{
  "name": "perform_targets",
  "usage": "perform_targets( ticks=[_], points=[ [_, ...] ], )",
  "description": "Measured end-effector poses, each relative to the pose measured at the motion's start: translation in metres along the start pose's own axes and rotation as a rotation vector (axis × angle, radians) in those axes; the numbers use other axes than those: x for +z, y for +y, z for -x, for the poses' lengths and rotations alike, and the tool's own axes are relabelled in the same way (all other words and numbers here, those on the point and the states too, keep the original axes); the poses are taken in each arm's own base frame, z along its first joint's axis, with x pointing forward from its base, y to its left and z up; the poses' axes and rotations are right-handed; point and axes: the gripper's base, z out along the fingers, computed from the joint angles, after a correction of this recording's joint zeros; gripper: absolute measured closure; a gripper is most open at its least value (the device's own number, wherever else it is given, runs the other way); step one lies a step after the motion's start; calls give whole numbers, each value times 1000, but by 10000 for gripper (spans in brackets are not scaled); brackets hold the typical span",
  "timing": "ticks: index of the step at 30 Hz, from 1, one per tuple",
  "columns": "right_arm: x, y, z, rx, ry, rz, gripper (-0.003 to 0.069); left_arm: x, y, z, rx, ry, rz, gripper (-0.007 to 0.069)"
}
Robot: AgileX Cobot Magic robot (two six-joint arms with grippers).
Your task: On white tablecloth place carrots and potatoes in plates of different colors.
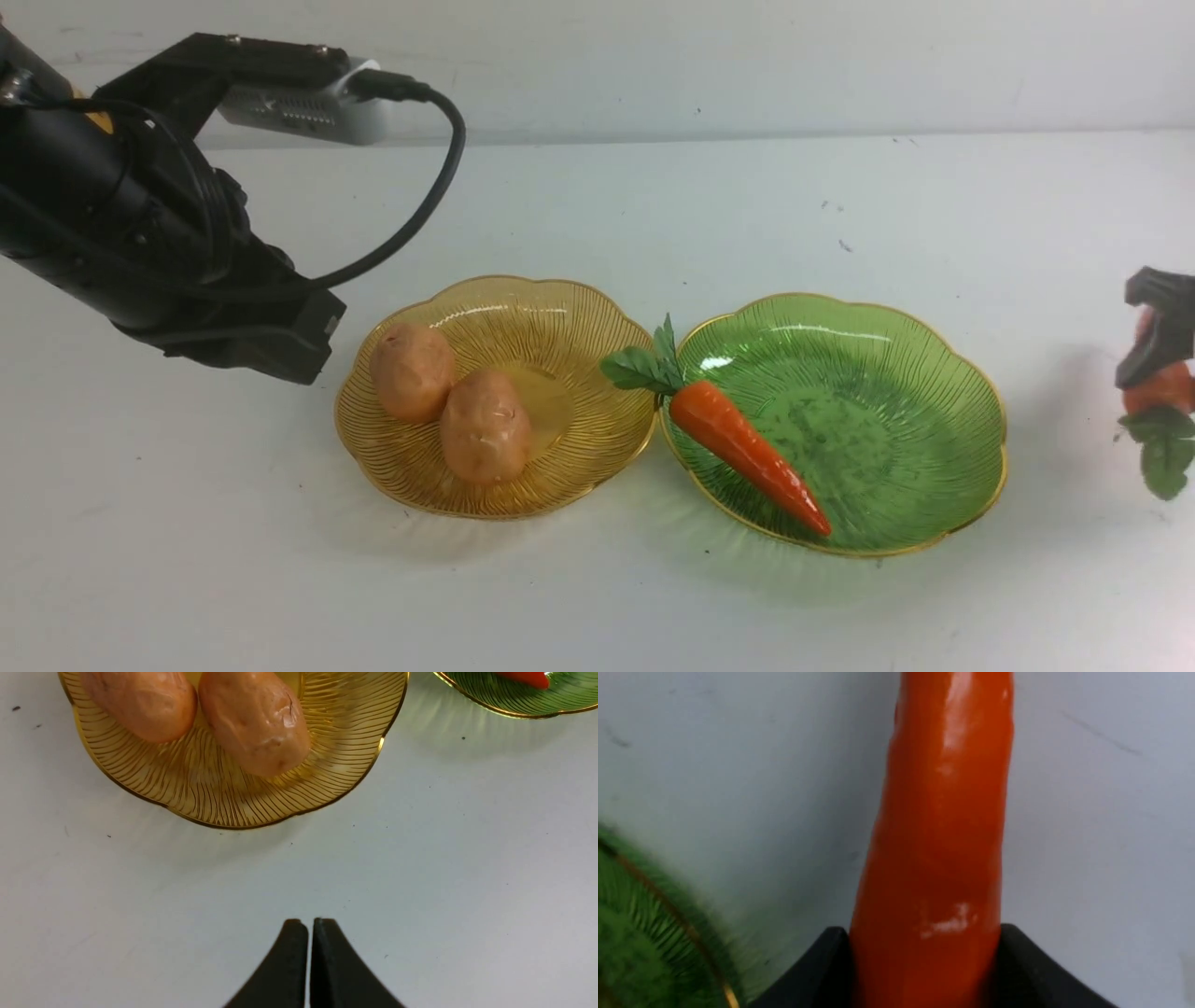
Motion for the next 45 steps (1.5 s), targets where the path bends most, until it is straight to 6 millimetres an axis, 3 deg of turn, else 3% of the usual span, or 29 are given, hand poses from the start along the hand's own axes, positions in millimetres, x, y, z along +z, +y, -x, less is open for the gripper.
perform_targets(
  ticks=[1, 5, 10, 14, 17, 20, 21, 24, 28, 29, 30, 31, 32, 33, 34, 38, 39, 40, 41, 42, 44, 45],
  points=[
    [0, 0, 0, 0, 0, 0, 301, 0, 0, 0, 0, 0, 0, 627],
    [-20, 71, -30, -231, 75, 66, 301, 0, 0, 0, 1, 0, 0, 627],
    [-9, 141, -66, -455, 121, 83, 301, 0, 0, 0, 1, 0, 0, 627],
    [-3, 175, -83, -580, 66, 76, 301, 0, 0, 0, 1, 0, 0, 627],
    [-1, 185, -86, -604, 19, 57, 256, 0, 0, 0, 7, 0, 0, 627],
    [-4, 186, -84, -580, 4, 38, 166, 0, 0, 0, 11, 0, 0, 627],
    [-8, 186, -82, -568, 4, 16, 98, 0, 0, 0, 11, 0, 0, 627],
    [-24, 188, -78, -572, 27, -28, -9, 0, 0, 0, 12, 0, 0, 627],
    [-49, 190, -77, -582, -39, -30, 7, -1, 0, 0, 13, -1, 0, 627],
    [-64, 189, -81, -584, -68, -18, 46, -3, -1, -2, 14, -7, 1, 627],
    [-64, 189, -81, -584, -65, -19, 55, -3, -1, -3, 14, -6, 1, 627],
    [-99, 184, -95, -590, -136, 4, 167, -7, -3, -7, 17, -13, 2, 627],
    [-120, 179, -105, -594, -179, 20, 239, -9, -4, -11, 19, -20, 4, 627],
    [-125, 179, -107, -596, -192, 25, 239, -10, -5, -12, 20, -21, 4, 627],
    [-163, 166, -131, -604, -276, 49, 382, -15, -7, -20, 24, -47, 10, 627],
    [-217, 132, -184, -607, -443, 91, 611, -25, -12, -35, 30, -109, 24, 627],
    [-232, 117, -206, -603, -558, 133, 641, -27, -13, -39, 31, -128, 29, 627],
    [-236, 112, -212, -602, -596, 147, 648, -28, -14, -41, 32, -136, 31, 627],
    [-246, 97, -233, -596, -770, 212, 664, -33, -16, -51, 35, -173, 39, 627],
    [-245, 94, -237, -596, -772, 212, 664, -33, -17, -53, 35, -174, 39, 627],
    [-245, 71, -265, -584, -977, 294, 671, -37, -19, -64, 38, -210, 48, 627],
    [-244, 69, -268, -583, -993, 300, 672, -37, -20, -66, 38, -214, 49, 627]
  ],
)
